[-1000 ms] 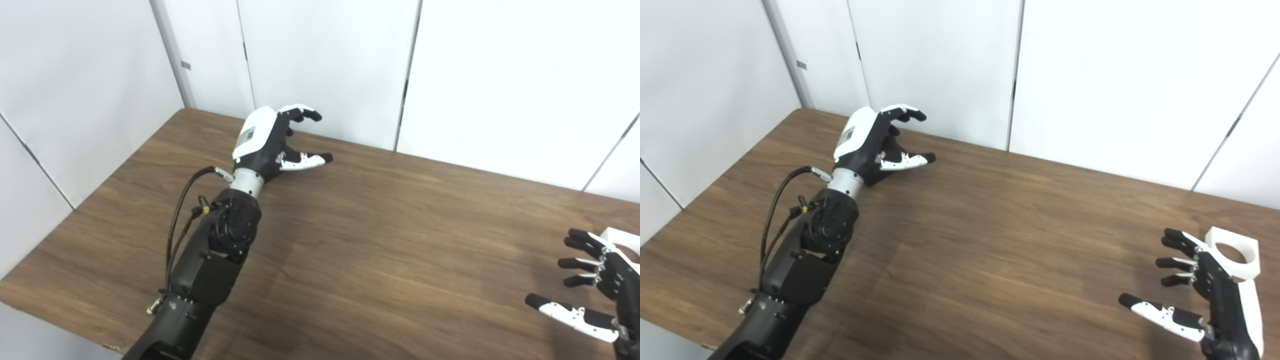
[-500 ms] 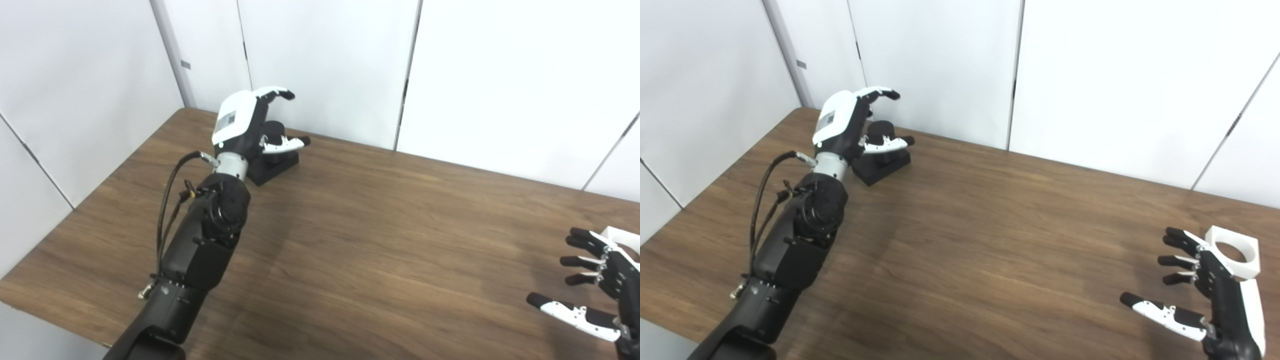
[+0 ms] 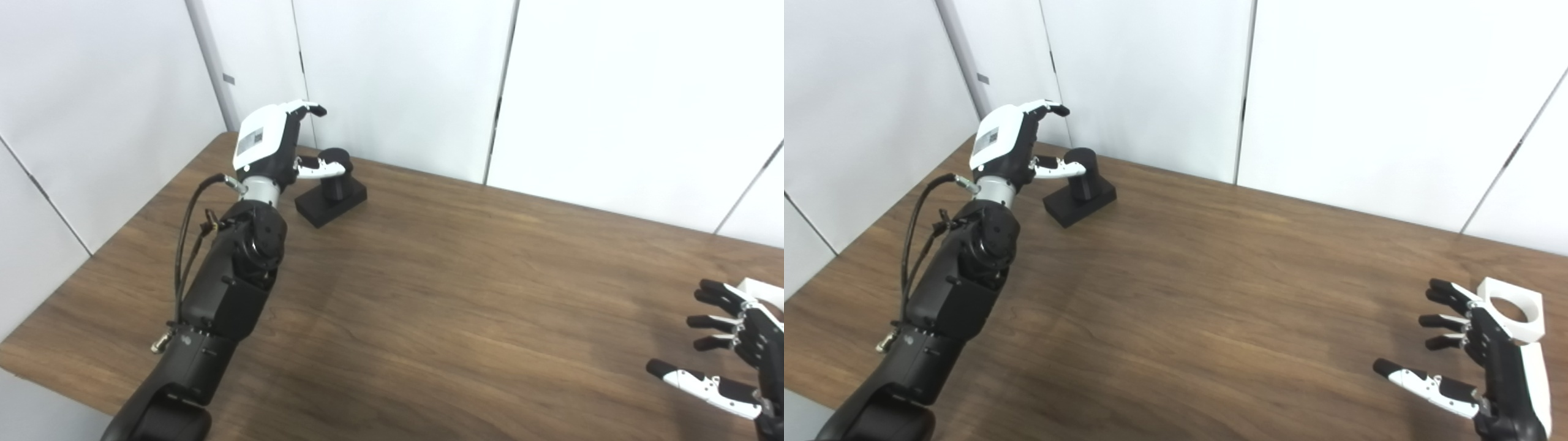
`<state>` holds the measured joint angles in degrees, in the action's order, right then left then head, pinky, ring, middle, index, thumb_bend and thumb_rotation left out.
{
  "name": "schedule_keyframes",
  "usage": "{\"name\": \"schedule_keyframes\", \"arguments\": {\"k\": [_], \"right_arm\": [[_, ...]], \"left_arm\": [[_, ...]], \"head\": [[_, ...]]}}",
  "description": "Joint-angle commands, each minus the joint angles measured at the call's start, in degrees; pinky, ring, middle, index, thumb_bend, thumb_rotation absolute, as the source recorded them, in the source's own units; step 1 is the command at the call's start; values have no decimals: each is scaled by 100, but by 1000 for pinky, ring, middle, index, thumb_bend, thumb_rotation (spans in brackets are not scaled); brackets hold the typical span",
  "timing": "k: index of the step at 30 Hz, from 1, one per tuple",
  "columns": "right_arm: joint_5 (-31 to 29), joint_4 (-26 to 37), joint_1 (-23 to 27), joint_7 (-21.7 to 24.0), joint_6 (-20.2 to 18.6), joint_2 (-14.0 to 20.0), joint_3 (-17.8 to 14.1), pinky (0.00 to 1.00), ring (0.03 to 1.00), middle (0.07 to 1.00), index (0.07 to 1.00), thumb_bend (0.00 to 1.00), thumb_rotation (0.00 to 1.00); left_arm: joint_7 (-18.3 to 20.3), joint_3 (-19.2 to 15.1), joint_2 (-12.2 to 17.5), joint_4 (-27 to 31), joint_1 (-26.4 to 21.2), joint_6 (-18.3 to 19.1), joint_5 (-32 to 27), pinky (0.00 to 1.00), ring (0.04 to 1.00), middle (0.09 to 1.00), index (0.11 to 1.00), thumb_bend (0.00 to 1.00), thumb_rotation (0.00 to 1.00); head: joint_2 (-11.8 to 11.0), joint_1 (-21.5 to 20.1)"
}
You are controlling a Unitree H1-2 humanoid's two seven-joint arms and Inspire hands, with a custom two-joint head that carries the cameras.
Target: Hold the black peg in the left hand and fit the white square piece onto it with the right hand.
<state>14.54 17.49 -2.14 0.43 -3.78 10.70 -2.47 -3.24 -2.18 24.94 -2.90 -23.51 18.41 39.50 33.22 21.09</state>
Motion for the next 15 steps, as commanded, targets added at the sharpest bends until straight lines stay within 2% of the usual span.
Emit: {"name": "schedule_keyframes", "arguments": {"k": [1,6,15], "right_arm": [[-48,231,120,-48,188,36,-62,484,635,761,765,606,0],[-81,256,113,-33,187,45,-72,487,635,762,764,600,0],[-79,343,95,-35,115,19,-75,480,626,752,754,622,0]], "left_arm": [[-96,-24,211,-29,-369,18,37,645,904,871,748,948,277],[-15,68,323,-241,-436,183,97,640,889,871,746,974,336],[106,248,425,-601,-469,486,75,681,905,898,763,998,373]], "head": [[2,-1],[4,-32],[38,-44]]}}
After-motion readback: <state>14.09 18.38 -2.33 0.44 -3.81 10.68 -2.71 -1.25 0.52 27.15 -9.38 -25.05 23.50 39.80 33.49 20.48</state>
